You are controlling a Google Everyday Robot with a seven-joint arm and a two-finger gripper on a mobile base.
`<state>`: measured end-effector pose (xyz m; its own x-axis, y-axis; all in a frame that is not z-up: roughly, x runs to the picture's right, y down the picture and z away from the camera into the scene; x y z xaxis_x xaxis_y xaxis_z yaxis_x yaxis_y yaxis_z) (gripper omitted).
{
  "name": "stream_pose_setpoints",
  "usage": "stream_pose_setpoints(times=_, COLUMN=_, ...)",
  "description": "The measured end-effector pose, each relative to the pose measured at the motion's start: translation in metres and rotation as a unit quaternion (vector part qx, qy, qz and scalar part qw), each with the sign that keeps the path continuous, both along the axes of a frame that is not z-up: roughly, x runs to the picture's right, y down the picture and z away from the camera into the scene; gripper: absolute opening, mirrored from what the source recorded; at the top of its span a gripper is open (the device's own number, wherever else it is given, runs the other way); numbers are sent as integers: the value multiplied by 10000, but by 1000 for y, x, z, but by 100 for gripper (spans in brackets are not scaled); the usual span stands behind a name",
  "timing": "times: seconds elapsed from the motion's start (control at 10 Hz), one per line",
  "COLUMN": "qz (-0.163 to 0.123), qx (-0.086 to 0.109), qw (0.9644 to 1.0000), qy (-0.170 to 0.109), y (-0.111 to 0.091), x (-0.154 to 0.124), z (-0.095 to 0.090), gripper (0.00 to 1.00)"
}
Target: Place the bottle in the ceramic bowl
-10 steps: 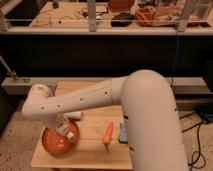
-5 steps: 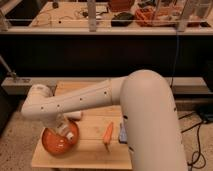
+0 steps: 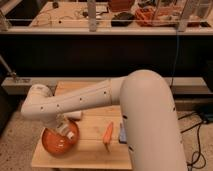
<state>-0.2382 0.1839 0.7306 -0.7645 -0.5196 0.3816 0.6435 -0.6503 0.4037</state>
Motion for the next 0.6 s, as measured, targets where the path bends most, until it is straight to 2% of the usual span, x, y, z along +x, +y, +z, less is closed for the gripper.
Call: stream_pose_setpoints(times=0.6, qz=-101, qx=-52, qw=9999, qy=-47, y=2, x=0, z=-1, gripper=50)
